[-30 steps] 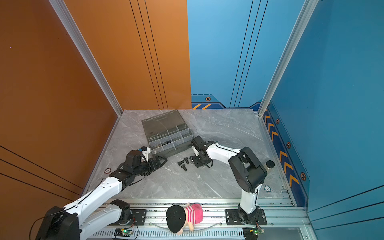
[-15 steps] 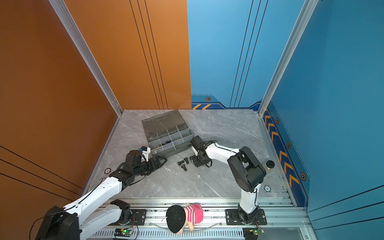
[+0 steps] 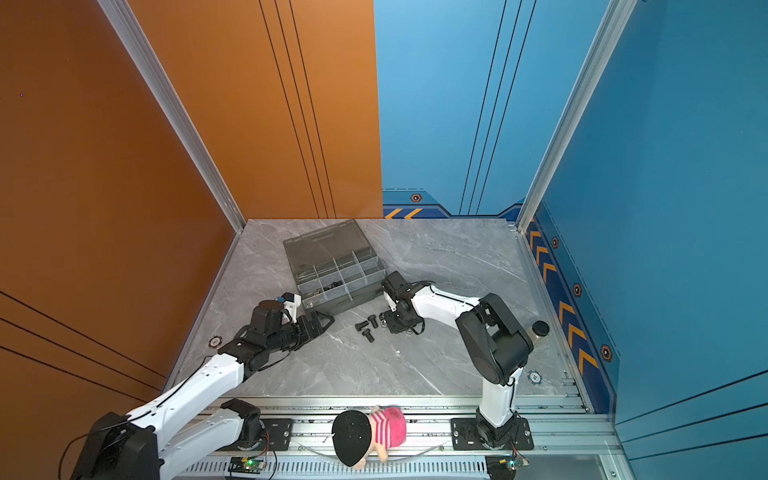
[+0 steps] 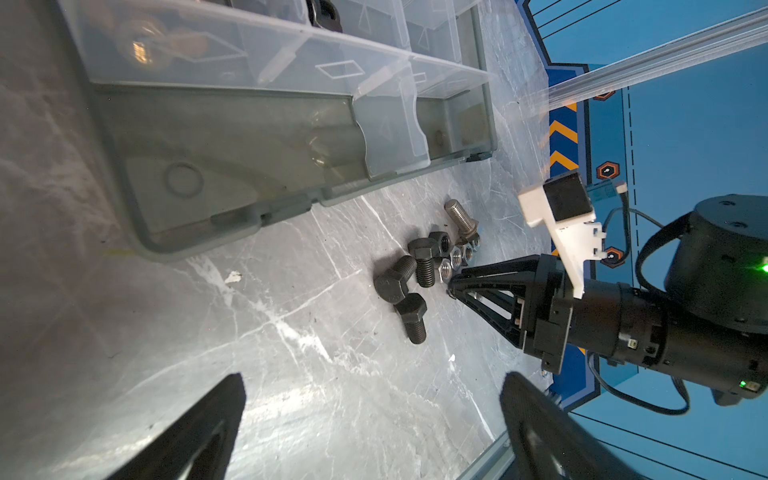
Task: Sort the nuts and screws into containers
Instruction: 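Lift the black hex nut and carry it over the box compartments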
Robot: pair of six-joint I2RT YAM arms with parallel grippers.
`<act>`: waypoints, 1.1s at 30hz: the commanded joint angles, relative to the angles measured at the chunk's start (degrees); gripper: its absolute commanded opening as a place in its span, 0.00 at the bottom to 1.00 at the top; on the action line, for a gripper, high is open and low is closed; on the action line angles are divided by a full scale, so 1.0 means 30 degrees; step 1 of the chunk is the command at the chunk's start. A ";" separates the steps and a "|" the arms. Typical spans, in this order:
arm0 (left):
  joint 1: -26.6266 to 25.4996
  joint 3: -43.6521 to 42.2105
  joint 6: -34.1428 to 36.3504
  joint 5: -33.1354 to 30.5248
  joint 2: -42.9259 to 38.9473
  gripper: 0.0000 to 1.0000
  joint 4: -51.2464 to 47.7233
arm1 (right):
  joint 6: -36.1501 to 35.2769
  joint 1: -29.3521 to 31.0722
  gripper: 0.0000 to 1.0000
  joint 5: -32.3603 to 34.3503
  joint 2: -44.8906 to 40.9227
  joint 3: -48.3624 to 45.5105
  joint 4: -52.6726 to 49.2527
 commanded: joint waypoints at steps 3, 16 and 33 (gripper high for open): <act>-0.0104 -0.0044 0.0088 -0.0013 -0.0336 0.98 0.0166 | -0.0722 -0.0662 0.02 -0.1861 -0.2618 0.0884 -0.0906; 0.0010 -0.0075 0.0023 0.0237 -0.0583 0.98 0.0325 | -0.1768 -0.0549 0.00 -0.1583 -0.0104 0.8173 0.0647; 0.0202 -0.0283 -0.0037 0.0016 -0.1950 0.98 -0.0561 | -0.1561 0.0316 0.02 -0.0165 0.6396 1.3480 0.4447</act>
